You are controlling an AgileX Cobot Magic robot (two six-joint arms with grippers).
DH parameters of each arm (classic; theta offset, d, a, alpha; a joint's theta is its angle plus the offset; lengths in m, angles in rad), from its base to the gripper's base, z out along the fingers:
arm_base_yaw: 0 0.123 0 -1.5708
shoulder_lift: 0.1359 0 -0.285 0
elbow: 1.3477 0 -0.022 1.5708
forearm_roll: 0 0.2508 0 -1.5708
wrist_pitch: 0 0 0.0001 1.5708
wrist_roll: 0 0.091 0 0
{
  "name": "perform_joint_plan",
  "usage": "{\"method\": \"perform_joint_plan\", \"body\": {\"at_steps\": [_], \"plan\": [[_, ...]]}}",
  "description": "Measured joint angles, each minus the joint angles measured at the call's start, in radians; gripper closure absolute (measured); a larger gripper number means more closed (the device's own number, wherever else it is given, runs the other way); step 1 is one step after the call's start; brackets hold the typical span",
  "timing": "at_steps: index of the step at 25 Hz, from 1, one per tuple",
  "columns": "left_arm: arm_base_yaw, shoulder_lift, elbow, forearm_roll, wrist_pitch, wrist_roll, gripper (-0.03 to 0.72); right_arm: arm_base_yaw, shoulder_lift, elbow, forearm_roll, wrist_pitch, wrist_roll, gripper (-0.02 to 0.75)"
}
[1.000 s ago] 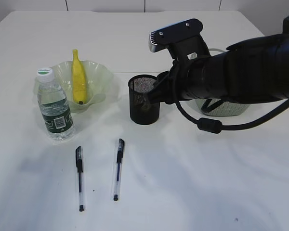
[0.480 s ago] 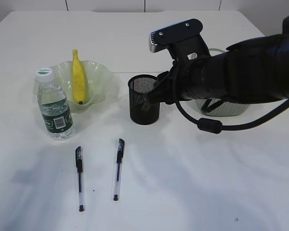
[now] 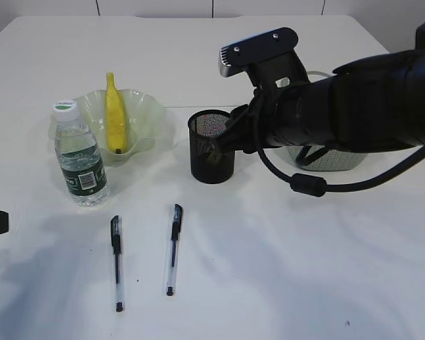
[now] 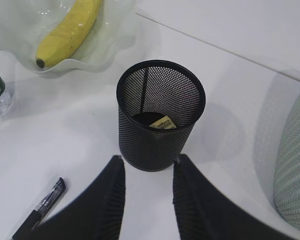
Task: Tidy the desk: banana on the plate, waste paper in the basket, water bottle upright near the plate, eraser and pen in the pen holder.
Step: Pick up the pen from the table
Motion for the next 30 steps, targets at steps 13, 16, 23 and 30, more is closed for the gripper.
{"method": "perform_joint_plan", "body": {"at_steps": [13,16,23,30], "plan": [[0.000,0.056,-0.150,0.083,0.301,-0.001,0.313,0.000,0.000,0.000,0.000,0.000,0.000,0.489],[0.000,0.058,-0.171,0.083,0.336,-0.001,0.323,0.000,0.000,0.000,0.000,0.000,0.000,0.489],[-0.014,0.138,-0.213,0.054,0.382,-0.001,0.329,0.000,0.000,0.000,0.000,0.000,0.004,0.489],[-0.132,0.287,-0.313,0.048,0.304,-0.001,0.329,0.000,0.000,0.000,0.000,0.000,0.004,0.489]]}}
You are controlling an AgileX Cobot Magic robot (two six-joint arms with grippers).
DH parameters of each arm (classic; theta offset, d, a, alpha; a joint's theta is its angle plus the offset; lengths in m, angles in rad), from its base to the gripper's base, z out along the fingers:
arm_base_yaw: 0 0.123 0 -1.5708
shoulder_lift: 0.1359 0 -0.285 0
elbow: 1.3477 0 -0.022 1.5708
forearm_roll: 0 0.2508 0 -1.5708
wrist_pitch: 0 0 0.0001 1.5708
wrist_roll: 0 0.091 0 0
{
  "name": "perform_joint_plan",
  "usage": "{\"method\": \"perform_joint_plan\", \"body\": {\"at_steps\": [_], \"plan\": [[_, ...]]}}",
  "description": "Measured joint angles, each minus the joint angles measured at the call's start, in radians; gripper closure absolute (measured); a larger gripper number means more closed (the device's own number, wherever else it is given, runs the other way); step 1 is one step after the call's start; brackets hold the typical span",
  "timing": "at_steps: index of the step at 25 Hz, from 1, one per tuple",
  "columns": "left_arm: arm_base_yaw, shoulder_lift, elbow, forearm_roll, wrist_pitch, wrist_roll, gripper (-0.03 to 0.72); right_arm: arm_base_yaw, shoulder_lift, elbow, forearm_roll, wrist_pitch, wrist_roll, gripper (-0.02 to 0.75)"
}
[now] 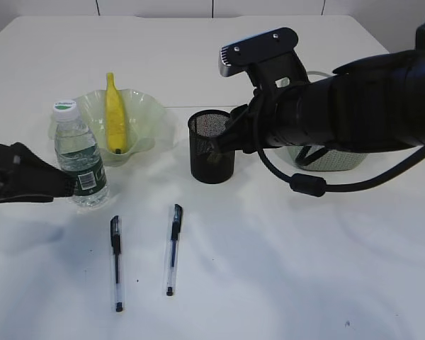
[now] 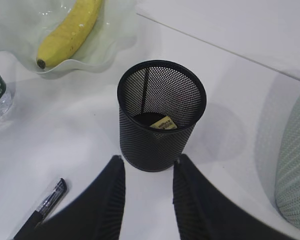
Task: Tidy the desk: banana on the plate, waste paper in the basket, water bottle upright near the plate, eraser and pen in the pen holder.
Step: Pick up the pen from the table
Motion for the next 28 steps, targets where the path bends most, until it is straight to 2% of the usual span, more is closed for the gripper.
{"method": "perform_joint_plan", "body": {"at_steps": [4,10,19,28], "plan": [[-0.038,0.046,-0.041,0.000,-0.102,0.000,0.334,0.000,0.000,0.000,0.000,0.002,0.000,0.489],[-0.042,0.094,-0.048,-0.004,-0.210,0.000,0.349,0.000,0.000,0.000,0.000,0.002,0.000,0.489],[-0.042,0.097,-0.048,-0.059,-0.211,0.000,0.350,0.000,0.000,0.000,0.000,0.002,0.000,0.489],[-0.042,0.097,-0.048,-0.201,-0.186,0.000,0.360,0.000,0.000,0.000,0.000,0.002,0.000,0.489]]}}
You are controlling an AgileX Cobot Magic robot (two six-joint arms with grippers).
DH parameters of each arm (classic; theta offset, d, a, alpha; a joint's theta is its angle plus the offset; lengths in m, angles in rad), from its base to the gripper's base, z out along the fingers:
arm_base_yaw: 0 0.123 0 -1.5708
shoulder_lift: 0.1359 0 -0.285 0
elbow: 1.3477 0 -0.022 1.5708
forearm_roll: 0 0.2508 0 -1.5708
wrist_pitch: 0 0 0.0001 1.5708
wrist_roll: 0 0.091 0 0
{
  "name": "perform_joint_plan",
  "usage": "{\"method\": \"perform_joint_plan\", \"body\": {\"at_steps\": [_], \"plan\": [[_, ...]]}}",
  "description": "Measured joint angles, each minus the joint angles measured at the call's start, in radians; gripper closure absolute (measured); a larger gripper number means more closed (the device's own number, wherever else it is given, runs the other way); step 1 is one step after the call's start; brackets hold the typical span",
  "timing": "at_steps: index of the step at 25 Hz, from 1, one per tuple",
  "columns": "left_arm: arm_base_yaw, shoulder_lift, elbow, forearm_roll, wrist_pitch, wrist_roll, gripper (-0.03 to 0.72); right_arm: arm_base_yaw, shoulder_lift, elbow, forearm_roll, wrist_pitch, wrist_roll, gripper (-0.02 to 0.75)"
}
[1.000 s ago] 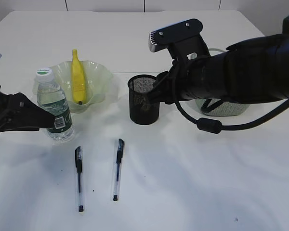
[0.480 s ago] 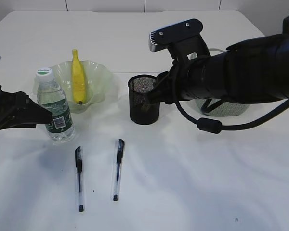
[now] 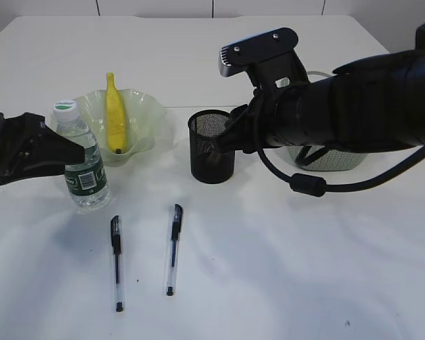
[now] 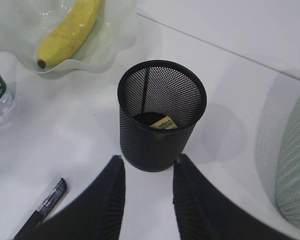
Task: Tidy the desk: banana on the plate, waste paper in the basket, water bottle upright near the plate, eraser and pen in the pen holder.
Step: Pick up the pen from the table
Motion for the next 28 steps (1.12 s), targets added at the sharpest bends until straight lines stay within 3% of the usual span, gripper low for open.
{"method": "perform_joint_plan", "body": {"at_steps": [28], "plan": [[0.000,0.000,0.000,0.039,0.098,0.147,0.382,0.000,0.000,0.000,0.000,0.000,0.002,0.489]]}}
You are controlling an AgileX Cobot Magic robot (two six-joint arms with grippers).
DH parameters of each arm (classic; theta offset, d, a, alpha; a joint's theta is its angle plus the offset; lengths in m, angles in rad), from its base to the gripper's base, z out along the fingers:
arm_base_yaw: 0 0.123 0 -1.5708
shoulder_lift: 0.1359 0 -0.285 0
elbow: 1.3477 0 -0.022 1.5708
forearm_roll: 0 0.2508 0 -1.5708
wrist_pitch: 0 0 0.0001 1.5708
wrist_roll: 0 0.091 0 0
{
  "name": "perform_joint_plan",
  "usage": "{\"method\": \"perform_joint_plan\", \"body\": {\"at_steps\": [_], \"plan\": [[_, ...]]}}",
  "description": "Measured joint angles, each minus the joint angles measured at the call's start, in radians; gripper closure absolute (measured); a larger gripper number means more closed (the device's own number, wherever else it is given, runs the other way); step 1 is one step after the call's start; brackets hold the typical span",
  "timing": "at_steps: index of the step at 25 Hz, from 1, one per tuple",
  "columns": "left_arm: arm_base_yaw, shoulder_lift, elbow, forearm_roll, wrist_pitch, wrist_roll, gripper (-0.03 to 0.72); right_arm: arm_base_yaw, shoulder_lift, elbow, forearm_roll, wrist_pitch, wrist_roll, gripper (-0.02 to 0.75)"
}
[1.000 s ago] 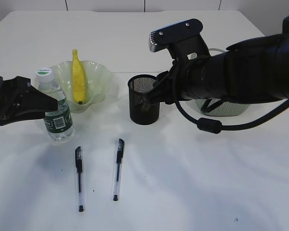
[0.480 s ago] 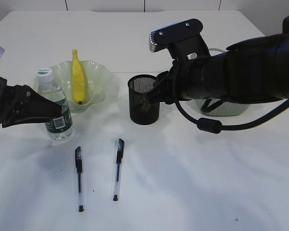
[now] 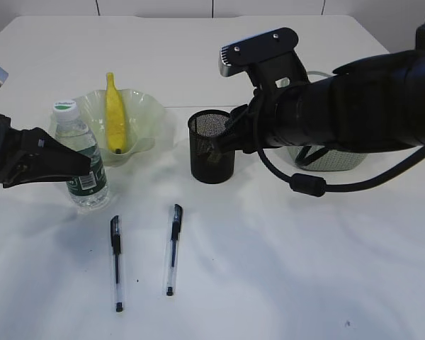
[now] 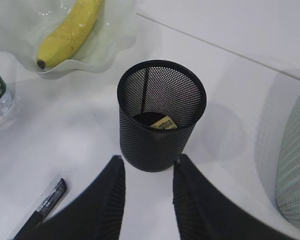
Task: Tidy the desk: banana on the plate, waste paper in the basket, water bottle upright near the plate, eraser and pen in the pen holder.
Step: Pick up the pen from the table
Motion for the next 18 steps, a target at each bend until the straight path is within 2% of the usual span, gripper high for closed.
{"method": "perform_joint_plan", "body": {"at_steps": [7,12,18], "plan": [[-0.009,0.035,-0.002,0.011,-0.016,0.004,0.374,0.000,0.000,0.000,0.000,0.000,0.000,0.489],[-0.061,0.082,-0.002,0.026,-0.079,0.004,0.315,0.000,0.000,0.000,0.000,0.000,0.000,0.489],[-0.104,0.083,-0.002,0.030,-0.147,0.004,0.303,0.000,0.000,0.000,0.000,0.000,0.000,0.489]]}}
